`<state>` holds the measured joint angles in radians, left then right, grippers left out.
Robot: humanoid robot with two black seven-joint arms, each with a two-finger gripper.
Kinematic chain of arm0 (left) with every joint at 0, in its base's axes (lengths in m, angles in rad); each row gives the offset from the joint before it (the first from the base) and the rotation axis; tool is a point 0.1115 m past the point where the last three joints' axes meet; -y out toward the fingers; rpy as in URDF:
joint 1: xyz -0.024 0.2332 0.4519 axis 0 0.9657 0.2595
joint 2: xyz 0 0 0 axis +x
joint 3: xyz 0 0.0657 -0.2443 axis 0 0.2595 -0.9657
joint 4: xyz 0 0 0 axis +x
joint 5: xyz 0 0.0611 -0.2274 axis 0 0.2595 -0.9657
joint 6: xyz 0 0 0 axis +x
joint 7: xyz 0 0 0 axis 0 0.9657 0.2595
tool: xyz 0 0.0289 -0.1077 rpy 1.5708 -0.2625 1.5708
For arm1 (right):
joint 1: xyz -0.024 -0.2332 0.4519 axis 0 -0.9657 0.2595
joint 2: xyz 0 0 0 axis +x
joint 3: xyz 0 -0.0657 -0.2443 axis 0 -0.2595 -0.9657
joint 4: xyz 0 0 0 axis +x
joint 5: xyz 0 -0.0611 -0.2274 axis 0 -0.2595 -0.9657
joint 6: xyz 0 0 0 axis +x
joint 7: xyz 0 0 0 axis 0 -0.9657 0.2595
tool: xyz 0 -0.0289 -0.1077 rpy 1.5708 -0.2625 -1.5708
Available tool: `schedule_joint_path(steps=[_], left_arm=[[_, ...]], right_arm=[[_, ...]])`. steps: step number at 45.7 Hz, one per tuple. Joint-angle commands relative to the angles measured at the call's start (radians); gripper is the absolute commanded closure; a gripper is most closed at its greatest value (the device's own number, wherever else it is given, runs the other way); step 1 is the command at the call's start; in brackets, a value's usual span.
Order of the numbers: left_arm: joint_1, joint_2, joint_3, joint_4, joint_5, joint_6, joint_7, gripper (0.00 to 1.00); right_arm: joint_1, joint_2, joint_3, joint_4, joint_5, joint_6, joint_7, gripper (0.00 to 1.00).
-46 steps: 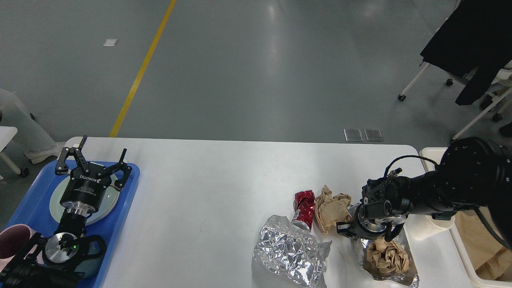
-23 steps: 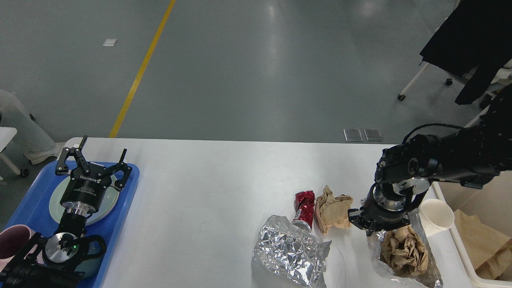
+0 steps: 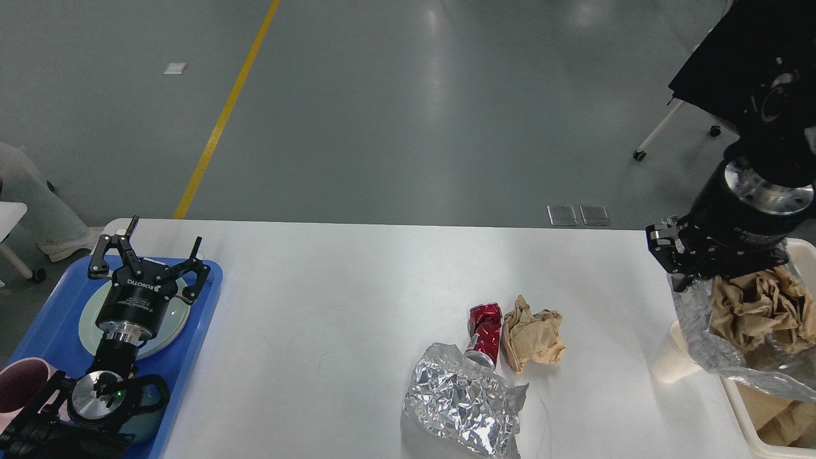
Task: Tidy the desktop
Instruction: 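Carry the foil pouch into the white bin and release it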
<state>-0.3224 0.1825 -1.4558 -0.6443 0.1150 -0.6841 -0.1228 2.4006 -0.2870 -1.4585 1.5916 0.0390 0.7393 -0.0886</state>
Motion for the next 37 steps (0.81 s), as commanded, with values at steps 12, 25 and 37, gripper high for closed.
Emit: schedule_joint_path(steps=[12,25,37], left_arm=[[0.000,0.000,0.000,0.000,0.000,0.000,-0.001,0.04],[0.000,0.000,-0.001,0.000,0.000,0.000,-0.001,0.04],[0.000,0.000,0.000,0.000,0.000,0.000,-0.001,0.04]], right_arm=[[-0.115,-0.156,-0.086,-0.152,-0.160,-0.018,0.076,1.00],[-0.659,-0.265,0.044,-0.741,-0.174,-0.018,0.078,1.00],[-1.138,-0.276,0.277,-1.154,-0.175,-0.173,0.076,1.00]])
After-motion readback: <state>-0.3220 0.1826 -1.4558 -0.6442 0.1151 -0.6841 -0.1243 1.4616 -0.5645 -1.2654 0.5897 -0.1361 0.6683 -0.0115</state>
